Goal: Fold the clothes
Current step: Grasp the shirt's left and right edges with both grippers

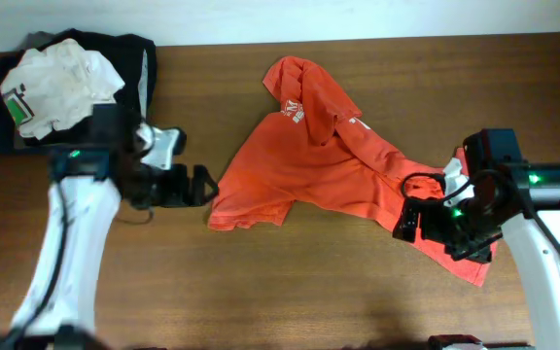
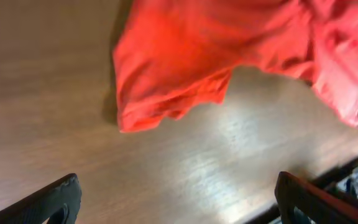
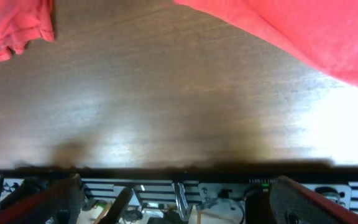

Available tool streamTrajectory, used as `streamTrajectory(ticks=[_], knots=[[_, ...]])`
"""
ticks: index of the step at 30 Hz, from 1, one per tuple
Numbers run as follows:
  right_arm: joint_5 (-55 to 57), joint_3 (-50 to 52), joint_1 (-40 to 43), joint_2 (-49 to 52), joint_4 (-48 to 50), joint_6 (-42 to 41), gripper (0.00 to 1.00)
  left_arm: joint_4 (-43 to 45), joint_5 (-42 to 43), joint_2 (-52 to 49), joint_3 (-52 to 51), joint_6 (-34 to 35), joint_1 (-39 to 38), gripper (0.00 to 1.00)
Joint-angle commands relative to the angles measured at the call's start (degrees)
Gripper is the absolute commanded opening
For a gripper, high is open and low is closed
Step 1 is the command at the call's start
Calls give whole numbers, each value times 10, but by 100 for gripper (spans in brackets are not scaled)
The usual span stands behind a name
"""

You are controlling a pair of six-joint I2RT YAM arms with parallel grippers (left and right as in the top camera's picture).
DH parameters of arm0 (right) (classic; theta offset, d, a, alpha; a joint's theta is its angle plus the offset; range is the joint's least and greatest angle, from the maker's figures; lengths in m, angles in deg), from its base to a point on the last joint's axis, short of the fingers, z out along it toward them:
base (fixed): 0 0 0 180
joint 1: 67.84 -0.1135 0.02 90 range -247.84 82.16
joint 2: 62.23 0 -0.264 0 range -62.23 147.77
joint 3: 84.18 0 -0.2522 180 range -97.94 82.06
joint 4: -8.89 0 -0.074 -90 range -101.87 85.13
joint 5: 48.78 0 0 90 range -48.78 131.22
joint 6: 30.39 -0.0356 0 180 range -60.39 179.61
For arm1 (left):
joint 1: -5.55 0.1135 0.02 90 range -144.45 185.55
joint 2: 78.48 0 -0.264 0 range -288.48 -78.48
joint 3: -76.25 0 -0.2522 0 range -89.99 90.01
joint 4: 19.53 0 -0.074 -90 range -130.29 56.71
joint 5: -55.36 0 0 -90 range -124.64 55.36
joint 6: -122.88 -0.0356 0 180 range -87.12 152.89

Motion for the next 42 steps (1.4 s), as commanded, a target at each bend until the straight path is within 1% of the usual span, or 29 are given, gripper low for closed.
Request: streamTrajectory(ticks=[1, 2, 3, 4, 5, 7, 9, 10, 11, 12, 13, 15, 17, 19, 20, 21, 23, 25, 27, 29, 30, 31, 32, 33, 34, 35, 39, 40, 42], knots=[[-3, -1, -4, -1, 18, 6, 99, -5, -208, -118, 4, 84, -85, 99], [-3, -1, -4, -1, 24, 6, 99, 3, -242, -144, 4, 104, -104, 99], [-3, -1, -4, -1, 25, 6, 99, 20, -254, -179, 4, 110, -124, 99], [-3, -1, -4, -1, 25, 6, 99, 33, -254, -203, 4, 110, -135, 99], [-3, -1, -4, -1, 25, 8, 99, 40, -254, -227, 4, 129, -140, 98], [-1, -1, -4, -1, 24, 8, 99, 43, -250, -265, 4, 137, -140, 81], [-1, -1, -4, -1, 24, 8, 99, 49, -250, -297, 4, 137, -140, 75], [-1, 0, -4, -1, 23, 8, 99, 56, -249, -307, 4, 137, -140, 68], [-1, 0, -4, -1, 22, 8, 99, 63, -246, -312, 4, 137, -140, 59], [-1, 0, -4, -1, 18, 8, 99, 73, -243, -312, 4, 137, -140, 57], [-1, 0, -4, -1, 17, 8, 99, 80, -243, -312, 4, 137, -141, 47], [-1, -1, -4, -1, 14, 8, 99, 90, -235, -312, 4, 137, -145, 0], [3, 2, -4, -1, 17, 6, 99, 77, -234, -310, 11, 139, -132, 0], [50, 23, -4, 0, 27, -41, 99, 18, -277, -299, 42, 208, -88, 0], [73, 37, -4, 0, 34, -62, 99, -2, -290, -289, 53, 226, -66, 0], [78, 65, -4, 1, 54, -76, 99, -22, -293, -264, 64, 230, -27, 1], [79, 130, -3, 3, 99, -128, 99, -43, -293, -216, 65, 230, 50, 0], [78, 199, -3, 2, 153, -180, 99, -66, -293, -200, 65, 227, 105, 0], [72, 225, -4, 2, 140, -189, 100, -71, -293, -200, 59, 227, 148, 1], [72, 234, -5, 1, 132, -189, 99, -68, -293, -200, 59, 227, 156, 0], [70, 255, -13, 1, 141, -190, 97, -66, -293, -200, 59, 227, 155, 1], [54, 294, -28, 1, 177, -200, 93, -66, -291, -200, 59, 228, 155, 0], [24, 326, -41, 1, 212, -201, 82, -62, -290, -200, 59, 228, 155, 0], [0, 354, -54, 1, 245, -205, 73, -61, -288, -200, 59, 228, 155, 1], [9, 385, -75, 1, 273, -238, 73, -62, -288, -200, 59, 228, 155, 1], [35, 401, -84, 1, 279, -275, 77, -62, -286, -200, 59, 228, 155, 0], [63, 421, -85, 2, 300, -296, 76, -62, -282, -200, 59, 227, 155, 0], [60, 435, -85, 2, 313, -321, 76, -64, -281, -200, 59, 227, 155, 0], [35, 445, -85, 2, 316, -330, 74, -66, -277, -200, 59, 227, 155, 1]])
